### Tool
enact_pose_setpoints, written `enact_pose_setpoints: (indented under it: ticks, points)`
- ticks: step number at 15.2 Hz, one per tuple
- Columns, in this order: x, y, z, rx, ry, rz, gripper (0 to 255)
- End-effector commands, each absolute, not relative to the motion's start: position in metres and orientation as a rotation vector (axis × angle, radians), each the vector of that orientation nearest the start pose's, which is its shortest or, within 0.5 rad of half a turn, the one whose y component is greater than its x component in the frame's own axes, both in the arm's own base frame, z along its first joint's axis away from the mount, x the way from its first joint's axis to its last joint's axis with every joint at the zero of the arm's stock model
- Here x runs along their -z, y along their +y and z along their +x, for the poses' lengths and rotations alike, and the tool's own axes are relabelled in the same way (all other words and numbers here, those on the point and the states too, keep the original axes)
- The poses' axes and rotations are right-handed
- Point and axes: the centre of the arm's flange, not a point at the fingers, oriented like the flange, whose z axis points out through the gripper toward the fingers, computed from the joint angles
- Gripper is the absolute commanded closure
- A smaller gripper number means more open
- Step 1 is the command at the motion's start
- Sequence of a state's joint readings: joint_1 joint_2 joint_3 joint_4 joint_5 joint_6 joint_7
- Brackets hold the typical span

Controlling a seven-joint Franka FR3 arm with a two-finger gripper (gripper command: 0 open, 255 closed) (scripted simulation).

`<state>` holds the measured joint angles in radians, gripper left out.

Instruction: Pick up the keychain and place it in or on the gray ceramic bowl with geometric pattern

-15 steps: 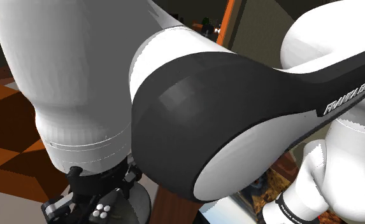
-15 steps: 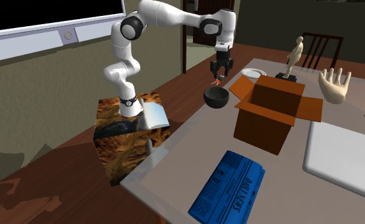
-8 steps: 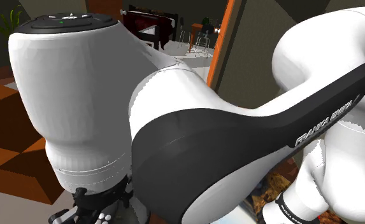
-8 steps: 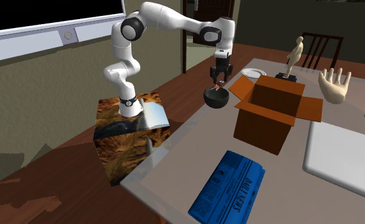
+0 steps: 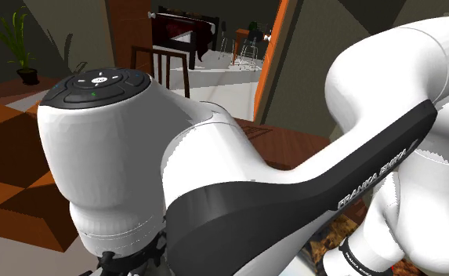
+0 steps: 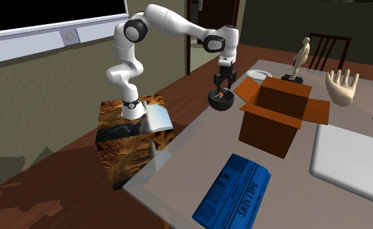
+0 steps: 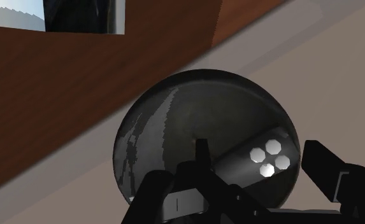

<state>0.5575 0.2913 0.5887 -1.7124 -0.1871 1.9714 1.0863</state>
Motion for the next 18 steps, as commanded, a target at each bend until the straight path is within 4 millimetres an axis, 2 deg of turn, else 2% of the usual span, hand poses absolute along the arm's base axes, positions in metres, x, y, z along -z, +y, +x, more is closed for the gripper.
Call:
enact_pose_setpoints:
  ticks: [1,6,7,12,16,18]
  points:
    - [-0.442,0.559,0.300,0.032,-0.173,-3.124,255]
    - [-0.442,0.559,0.300,0.032,-0.173,-3.124,255]
    - [-0.442,0.559,0.300,0.032,-0.173,-3.124,0]
    - [-0.442,0.559,0.300,0.032,-0.173,-3.124,0]
    - [-0.492,0.558,0.299,0.032,-0.173,-3.124,0]
    - [-0.492,0.558,0.299,0.032,-0.173,-3.124,0]
